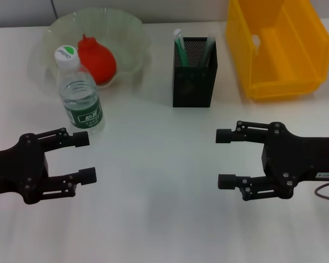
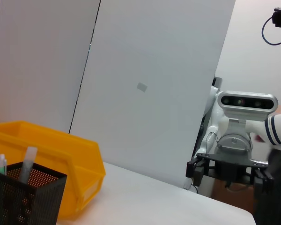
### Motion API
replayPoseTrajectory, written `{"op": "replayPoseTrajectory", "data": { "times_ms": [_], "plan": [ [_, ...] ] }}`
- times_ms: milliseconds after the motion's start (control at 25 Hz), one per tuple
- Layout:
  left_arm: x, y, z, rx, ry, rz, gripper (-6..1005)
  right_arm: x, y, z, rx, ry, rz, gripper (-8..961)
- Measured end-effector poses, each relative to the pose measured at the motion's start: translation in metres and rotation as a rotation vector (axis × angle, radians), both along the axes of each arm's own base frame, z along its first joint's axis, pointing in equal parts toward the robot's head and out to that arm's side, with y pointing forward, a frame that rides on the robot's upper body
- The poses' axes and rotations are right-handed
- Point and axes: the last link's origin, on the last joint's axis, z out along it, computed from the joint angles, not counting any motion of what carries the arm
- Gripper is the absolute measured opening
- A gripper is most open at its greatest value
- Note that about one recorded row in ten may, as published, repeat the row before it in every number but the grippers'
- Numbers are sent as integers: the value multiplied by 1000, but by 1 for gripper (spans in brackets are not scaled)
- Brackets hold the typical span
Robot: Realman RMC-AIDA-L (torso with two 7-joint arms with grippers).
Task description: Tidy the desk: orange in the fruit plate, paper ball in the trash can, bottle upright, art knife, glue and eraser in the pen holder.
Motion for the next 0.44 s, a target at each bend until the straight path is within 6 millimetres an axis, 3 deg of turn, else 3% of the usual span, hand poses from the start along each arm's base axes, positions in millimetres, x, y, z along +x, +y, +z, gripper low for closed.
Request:
{"op": "replayPoseTrajectory", "data": {
  "times_ms": [440],
  "plan": [
    [0, 0, 0, 12, -12, 6, 785, -4, 7, 0, 18, 2, 5, 802]
  ]
}}
